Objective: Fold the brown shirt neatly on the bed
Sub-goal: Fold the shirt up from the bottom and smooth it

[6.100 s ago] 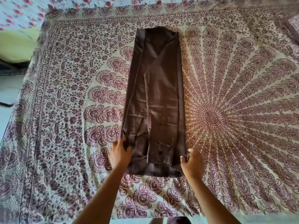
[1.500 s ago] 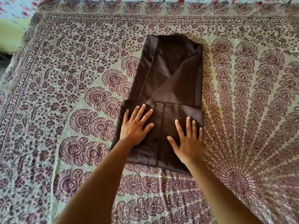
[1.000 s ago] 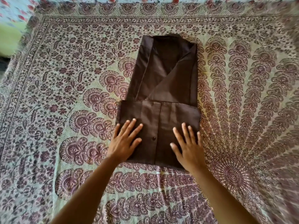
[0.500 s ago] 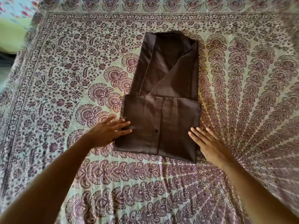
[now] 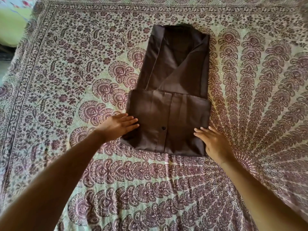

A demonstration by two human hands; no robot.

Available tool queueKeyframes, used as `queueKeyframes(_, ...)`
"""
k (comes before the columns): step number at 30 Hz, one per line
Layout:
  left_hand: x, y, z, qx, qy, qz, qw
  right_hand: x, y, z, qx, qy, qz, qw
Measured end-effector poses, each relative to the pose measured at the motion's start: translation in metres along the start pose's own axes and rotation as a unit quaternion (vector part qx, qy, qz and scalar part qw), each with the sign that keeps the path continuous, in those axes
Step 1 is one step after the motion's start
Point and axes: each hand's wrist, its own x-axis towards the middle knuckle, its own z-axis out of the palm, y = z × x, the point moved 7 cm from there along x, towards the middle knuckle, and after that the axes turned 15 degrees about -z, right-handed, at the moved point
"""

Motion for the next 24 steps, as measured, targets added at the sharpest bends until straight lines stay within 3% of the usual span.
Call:
queueKeyframes(2,0.005,-0.012,0.000,-0.106,0.011,-0.140,0.984,-0.006,0.013,0.002,0.108,0.037,0.127,0.985)
queueKeyframes(5,0.006,-0.033,-0.002,-0.307,0.051,-0.342,0.887,-0.009,0.023,0.002,0.242,0.125,0.256,0.928)
queueKeyframes(8,0.015,-0.040,-0.008,-0.444,0.082,-0.447,0.773,0.002,0.028,-0.010,0.319,0.233,0.310,0.865)
queueKeyframes(11,0.020,-0.042,-0.005,-0.506,0.087,-0.497,0.700,0.012,0.030,-0.019,0.338,0.273,0.334,0.837)
queueKeyframes(13,0.016,-0.040,-0.004,-0.501,0.093,-0.512,0.692,0.011,0.030,-0.026,0.290,0.260,0.360,0.848)
queueKeyframes(16,0.002,-0.026,-0.012,-0.444,0.071,-0.525,0.723,-0.001,0.023,-0.035,0.212,0.235,0.390,0.865)
queueKeyframes(19,-0.030,-0.006,-0.006,-0.403,0.036,-0.526,0.748,-0.019,-0.008,-0.053,0.162,0.255,0.361,0.882)
queueKeyframes(22,-0.071,0.019,0.000,-0.437,0.028,-0.524,0.731,-0.054,-0.046,-0.050,0.193,0.265,0.373,0.868)
queueKeyframes(24,-0.091,0.040,-0.009,-0.410,0.023,-0.535,0.738,-0.076,-0.069,-0.049,0.202,0.287,0.397,0.848)
